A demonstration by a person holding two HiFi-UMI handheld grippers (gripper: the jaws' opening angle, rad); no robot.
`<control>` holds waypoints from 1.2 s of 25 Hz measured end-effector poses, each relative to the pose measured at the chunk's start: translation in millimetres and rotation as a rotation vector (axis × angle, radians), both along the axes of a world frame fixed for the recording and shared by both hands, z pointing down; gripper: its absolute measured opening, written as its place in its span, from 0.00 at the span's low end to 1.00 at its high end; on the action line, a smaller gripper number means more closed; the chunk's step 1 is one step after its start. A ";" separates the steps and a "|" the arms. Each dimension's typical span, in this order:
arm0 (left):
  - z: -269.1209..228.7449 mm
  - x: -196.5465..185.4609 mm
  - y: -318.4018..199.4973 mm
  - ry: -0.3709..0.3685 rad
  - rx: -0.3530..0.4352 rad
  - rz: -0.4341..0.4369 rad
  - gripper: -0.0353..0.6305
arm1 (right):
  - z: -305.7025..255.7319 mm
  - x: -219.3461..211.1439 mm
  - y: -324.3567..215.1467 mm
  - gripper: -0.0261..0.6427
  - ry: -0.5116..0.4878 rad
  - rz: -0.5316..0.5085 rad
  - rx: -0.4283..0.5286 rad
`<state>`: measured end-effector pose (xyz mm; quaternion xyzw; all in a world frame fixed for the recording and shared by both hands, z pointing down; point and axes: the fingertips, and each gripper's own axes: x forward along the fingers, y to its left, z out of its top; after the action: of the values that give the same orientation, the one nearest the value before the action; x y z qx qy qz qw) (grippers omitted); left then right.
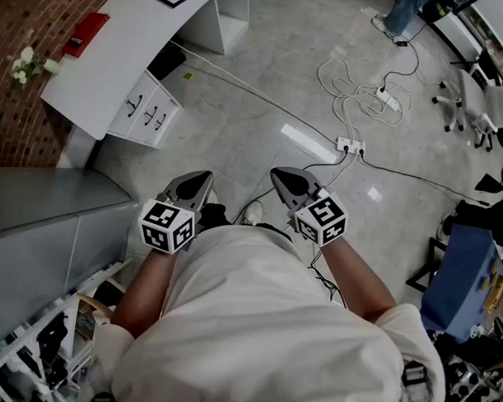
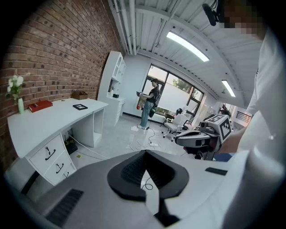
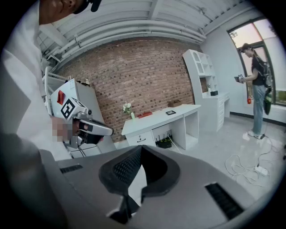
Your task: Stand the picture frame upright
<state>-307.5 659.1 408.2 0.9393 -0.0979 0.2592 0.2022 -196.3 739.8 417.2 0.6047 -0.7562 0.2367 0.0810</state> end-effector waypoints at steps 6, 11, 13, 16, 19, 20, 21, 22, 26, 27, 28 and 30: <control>3.7 -5.1 -15.5 0.007 -0.007 0.016 0.05 | -5.1 -7.9 -24.9 0.04 0.012 0.001 0.003; 1.6 -7.4 -35.1 0.031 -0.017 0.040 0.05 | -6.9 -18.3 -50.0 0.04 0.007 0.009 -0.014; -0.4 -12.0 -43.6 0.041 -0.021 0.042 0.05 | -7.7 -22.4 -59.9 0.04 0.001 0.013 -0.022; 0.3 -21.8 -58.9 0.042 -0.021 0.046 0.05 | -6.8 -28.4 -76.1 0.04 0.013 0.011 -0.030; 2.1 -35.1 -80.1 0.038 0.007 0.032 0.05 | -6.9 -37.2 -96.1 0.04 0.030 0.001 -0.027; 2.7 -40.2 -88.0 0.035 0.025 0.022 0.05 | -7.9 -40.5 -103.1 0.04 0.036 0.000 -0.019; 3.2 -45.3 -95.7 0.034 0.040 0.010 0.05 | -9.0 -43.7 -109.6 0.04 0.040 0.000 -0.010; 3.8 -50.0 -102.8 0.036 0.049 -0.002 0.05 | -9.7 -46.5 -115.7 0.06 0.045 0.003 -0.002; 7.8 -61.4 -128.6 0.052 0.054 -0.020 0.19 | -7.5 -47.7 -138.7 0.19 0.075 0.047 0.005; 8.4 -64.0 -135.0 0.051 0.054 -0.021 0.19 | -7.5 -47.9 -143.6 0.21 0.080 0.061 0.003; 8.0 -67.3 -140.2 0.050 0.053 -0.025 0.19 | -8.2 -49.0 -147.0 0.25 0.085 0.072 0.000; 6.2 -73.9 -148.0 0.055 0.048 -0.043 0.20 | -9.8 -51.4 -151.2 0.28 0.102 0.073 -0.006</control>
<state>-381.4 511.2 414.4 0.9484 -0.1184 0.2266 0.1878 -247.7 588.7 407.4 0.6430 -0.7277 0.2108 0.1126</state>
